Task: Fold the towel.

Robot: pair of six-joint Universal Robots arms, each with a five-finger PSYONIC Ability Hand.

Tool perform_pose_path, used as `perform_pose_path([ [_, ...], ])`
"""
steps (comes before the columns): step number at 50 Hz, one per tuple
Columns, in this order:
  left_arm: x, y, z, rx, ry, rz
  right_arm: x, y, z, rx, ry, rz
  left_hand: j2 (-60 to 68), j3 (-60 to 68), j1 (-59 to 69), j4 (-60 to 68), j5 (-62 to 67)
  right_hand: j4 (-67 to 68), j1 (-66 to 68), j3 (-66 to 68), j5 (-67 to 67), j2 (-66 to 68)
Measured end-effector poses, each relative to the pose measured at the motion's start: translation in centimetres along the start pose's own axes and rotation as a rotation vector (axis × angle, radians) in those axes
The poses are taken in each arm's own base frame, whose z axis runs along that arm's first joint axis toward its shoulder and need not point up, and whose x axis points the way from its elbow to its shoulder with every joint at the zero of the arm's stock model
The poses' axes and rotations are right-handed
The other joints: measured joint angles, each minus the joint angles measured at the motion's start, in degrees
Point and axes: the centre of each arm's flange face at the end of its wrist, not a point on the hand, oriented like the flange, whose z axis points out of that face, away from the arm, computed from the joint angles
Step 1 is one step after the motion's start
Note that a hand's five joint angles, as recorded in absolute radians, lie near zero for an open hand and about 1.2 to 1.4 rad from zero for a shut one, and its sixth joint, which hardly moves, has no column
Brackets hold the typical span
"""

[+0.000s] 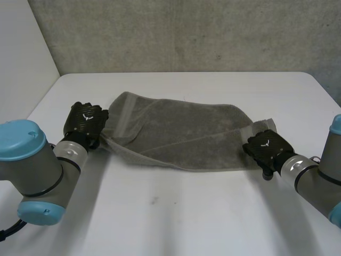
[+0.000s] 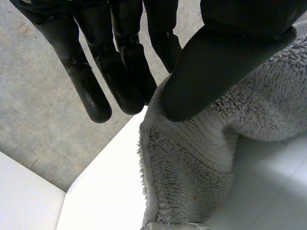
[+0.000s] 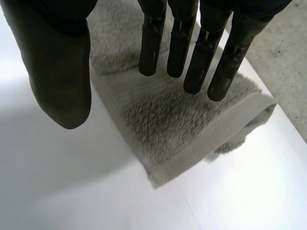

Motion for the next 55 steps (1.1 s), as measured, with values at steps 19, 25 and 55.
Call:
perform_pose_path([
  [19,-0.1,0.0,0.0,-0.001,-0.001,-0.008,1.0,2.0,3.0,0.025,0.061,-0.015,0.0,0.0,0.0,0.0,0.0,-1.95,-0.82,-1.5,-4.69,-2.88],
  [25,-0.1,0.1,0.0,-0.001,-0.001,-0.008,1.4,1.9,3.3,0.034,0.069,-0.017,0.0,0.0,0.0,0.0,0.0,1.36,2.22,1.74,-4.65,1.4],
  [55,0.0,0.1,0.0,-0.003,0.0,-0.01,2.3,0.9,4.7,0.038,0.052,-0.019,0.0,0.0,0.0,0.0,0.0,4.22,5.13,4.53,6.45,3.22],
])
